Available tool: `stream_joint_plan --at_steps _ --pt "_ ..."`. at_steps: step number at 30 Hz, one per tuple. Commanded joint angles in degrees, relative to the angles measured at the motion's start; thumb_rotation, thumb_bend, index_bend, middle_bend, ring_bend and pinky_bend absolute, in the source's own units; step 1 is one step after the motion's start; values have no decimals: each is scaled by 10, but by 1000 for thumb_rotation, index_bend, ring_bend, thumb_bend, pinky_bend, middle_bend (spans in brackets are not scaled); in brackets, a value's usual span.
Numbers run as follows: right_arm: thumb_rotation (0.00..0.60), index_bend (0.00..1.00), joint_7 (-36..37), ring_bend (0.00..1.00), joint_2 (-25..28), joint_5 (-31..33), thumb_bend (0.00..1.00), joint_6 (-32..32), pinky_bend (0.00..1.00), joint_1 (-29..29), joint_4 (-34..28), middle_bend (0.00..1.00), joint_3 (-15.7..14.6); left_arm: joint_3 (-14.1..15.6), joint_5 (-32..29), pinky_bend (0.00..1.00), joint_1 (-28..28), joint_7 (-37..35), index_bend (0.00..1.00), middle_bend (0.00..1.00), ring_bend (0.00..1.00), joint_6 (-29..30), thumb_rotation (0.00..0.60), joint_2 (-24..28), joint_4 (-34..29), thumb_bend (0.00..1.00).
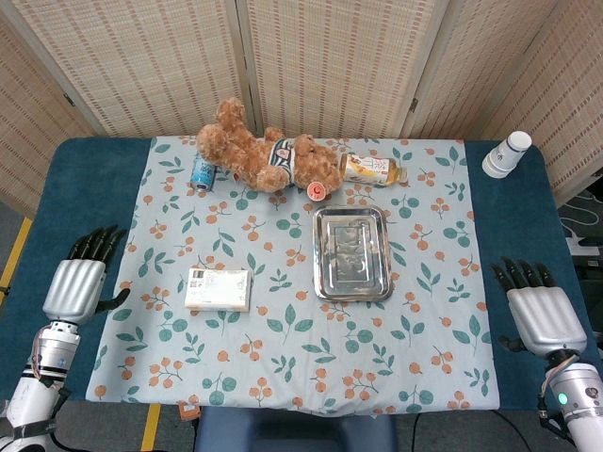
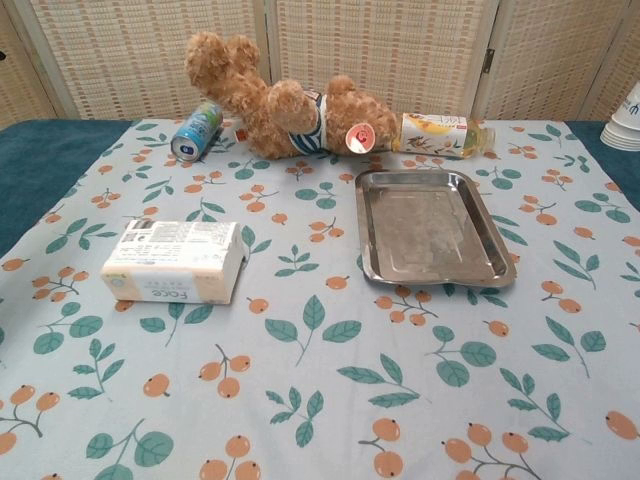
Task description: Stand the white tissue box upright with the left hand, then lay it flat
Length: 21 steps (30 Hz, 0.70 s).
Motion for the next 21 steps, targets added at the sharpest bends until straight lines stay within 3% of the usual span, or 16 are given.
stream_joint_plan --at_steps 1,12,17,21 --pt "600 46 -3 0 -2 -1 122 0 0 0 0 3 0 -5 7 105 1 2 0 0 0 -2 600 5 -6 239" --pt "600 46 -12 0 -12 -16 122 5 0 -5 0 3 -5 -14 -18 104 2 5 0 1 0 -30 600 28 -50 237" --pt "600 46 -20 0 -17 3 122 5 0 2 1 3 0 -30 -107 93 -29 80 0 0 0 -64 600 44 -121 190" --pt "600 46 -33 0 -24 25 122 -4 0 12 6 3 0 -42 -152 93 -64 151 0 0 0 -63 600 20 -154 180"
